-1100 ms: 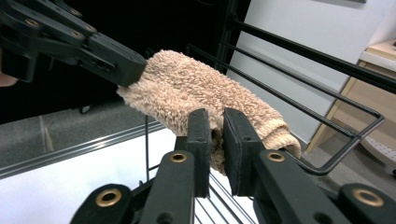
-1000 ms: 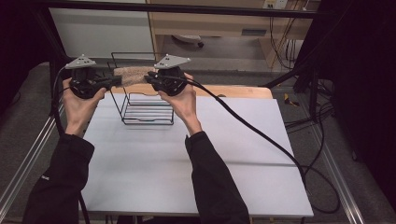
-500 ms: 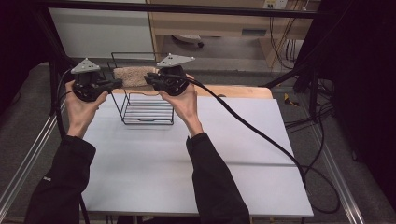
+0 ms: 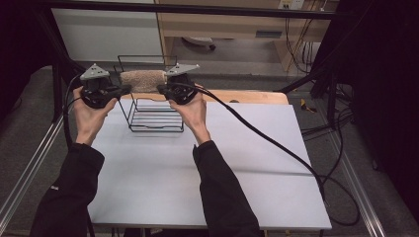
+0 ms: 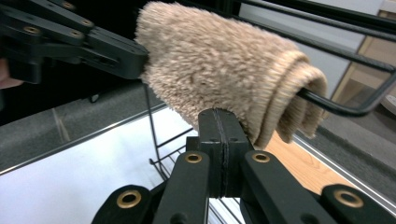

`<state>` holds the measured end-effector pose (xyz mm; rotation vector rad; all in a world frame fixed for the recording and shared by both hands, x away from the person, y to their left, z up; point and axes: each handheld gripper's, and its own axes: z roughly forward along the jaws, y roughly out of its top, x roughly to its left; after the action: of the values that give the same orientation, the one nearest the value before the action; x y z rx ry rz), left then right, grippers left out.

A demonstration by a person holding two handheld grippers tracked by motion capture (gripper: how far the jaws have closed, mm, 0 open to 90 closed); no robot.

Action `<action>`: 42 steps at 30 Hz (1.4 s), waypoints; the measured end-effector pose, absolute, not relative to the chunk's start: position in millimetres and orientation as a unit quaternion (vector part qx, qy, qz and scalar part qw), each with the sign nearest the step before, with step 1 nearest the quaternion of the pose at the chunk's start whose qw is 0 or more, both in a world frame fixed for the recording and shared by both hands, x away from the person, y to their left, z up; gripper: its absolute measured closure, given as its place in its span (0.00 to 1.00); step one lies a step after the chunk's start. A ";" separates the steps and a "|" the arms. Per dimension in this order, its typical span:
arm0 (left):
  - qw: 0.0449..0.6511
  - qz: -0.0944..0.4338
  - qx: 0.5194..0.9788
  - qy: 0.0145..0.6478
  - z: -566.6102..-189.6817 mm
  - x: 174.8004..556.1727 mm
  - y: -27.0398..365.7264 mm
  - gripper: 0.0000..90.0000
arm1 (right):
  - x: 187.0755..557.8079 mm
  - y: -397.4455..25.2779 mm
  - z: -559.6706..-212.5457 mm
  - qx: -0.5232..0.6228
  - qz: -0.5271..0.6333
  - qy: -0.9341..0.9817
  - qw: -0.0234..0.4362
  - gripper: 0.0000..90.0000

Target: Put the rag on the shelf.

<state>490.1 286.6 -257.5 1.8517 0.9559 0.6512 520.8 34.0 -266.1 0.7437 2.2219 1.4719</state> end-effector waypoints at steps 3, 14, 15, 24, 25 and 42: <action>0.464 0.264 0.750 0.391 -259.0 491.9 286.6 1.00 | 522.3 33.9 -267.2 0.264 0.523 0.788 0.189 1.00; 0.468 0.270 0.747 0.387 -254.1 479.5 288.0 0.95 | 512.2 24.4 -263.2 0.255 0.537 0.782 0.186 0.95; 0.469 0.270 0.747 0.387 -253.8 478.2 288.2 0.94 | 510.1 22.8 -262.1 0.255 0.539 0.781 0.186 0.95; 0.467 0.261 0.750 0.390 -259.0 459.3 292.8 0.80 | 493.6 8.8 -257.7 0.259 0.547 0.776 0.178 0.76; 0.469 0.257 0.749 0.390 -260.3 456.8 293.9 0.79 | 491.5 6.6 -257.9 0.261 0.546 0.776 0.178 0.73; 0.451 0.216 0.767 0.402 -316.0 428.5 293.4 0.39 | 464.7 -47.0 -282.5 0.291 0.525 0.779 0.180 0.18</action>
<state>428.5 293.4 -316.0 1.8960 0.9926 0.5333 464.7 -47.0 -282.5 0.8229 2.2016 1.4831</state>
